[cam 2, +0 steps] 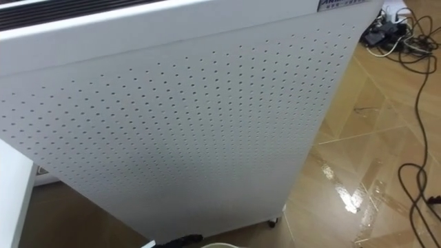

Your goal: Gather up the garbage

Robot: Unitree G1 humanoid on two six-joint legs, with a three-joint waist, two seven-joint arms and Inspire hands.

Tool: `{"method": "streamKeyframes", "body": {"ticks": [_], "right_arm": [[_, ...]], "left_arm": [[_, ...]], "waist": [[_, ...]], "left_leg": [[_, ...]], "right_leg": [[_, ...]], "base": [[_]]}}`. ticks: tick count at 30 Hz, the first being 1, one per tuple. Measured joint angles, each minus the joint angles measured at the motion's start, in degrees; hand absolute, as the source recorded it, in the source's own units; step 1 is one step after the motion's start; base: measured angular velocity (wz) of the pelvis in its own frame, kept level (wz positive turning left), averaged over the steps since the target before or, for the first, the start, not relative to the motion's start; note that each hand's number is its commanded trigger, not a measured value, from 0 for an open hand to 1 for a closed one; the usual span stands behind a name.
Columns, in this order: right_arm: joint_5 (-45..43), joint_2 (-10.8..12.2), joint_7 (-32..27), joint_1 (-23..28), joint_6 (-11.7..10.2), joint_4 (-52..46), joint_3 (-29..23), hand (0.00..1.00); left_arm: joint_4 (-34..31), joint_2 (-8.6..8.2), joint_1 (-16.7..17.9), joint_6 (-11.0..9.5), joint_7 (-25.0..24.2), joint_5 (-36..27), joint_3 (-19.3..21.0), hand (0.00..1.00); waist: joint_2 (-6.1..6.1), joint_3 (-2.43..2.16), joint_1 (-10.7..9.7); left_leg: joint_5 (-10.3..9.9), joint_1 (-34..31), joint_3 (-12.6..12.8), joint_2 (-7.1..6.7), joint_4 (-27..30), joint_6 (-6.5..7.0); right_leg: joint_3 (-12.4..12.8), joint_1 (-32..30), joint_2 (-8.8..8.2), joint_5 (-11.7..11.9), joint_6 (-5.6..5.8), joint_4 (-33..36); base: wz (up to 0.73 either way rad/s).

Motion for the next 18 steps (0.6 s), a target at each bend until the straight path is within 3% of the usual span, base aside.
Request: {"method": "streamKeyframes", "body": {"ticks": [18], "right_arm": [[-0.1,0.0,-0.1,0.0,0.0,0.4,-0.1,1.00]], "left_arm": [[1.7,0.03,-0.1,0.0,0.0,0.0,0.0,0.00]], "waist": [[-0.34,0.22,-0.3]], "left_leg": [[0.0,0.3,0.1,0.00,-0.2,0.00]], "right_leg": [[0.2,0.1,0.04,0.0,0.00,0.0]], "base": [[0.00]]}}
